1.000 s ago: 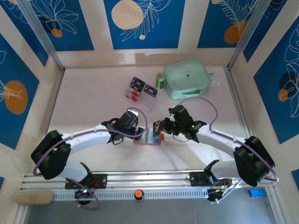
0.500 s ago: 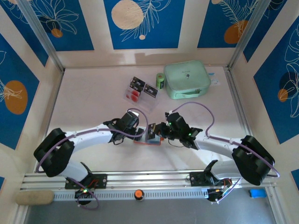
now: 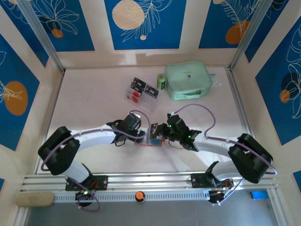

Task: Put the credit cards into the card holder

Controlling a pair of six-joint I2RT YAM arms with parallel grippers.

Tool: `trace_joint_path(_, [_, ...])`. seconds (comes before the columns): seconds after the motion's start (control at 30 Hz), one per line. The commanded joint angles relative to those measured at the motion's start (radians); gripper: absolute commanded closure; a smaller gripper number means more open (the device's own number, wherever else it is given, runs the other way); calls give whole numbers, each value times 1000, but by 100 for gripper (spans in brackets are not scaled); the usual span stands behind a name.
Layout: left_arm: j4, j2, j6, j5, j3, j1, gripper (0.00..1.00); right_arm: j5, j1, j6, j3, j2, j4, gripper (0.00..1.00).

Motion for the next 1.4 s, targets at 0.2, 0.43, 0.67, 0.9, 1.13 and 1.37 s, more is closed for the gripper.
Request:
trace_joint_path(0.2, [-38,-11,-25,-4,-36,8,0,16,2,4,4,63,85,100])
trace_joint_path(0.43, [-50,-17,-30,0,-43,8,0,14,2,7,12,97,116,100])
trace_joint_path(0.67, [-54,-39,-39,0,-54,9,0,9,2,10,24,129,144,100])
trace_joint_path(0.9, [-52,-43,-40,2,-61,9,0,4,3,12,26,142,169,100])
trace_joint_path(1.13, [-49,-39,-42,1,-67,8,0,27,10,7,12,112,180,100])
trace_joint_path(1.37, [-45,-40,-45,3,-68,8,0,15,11,5,20,134,187,100])
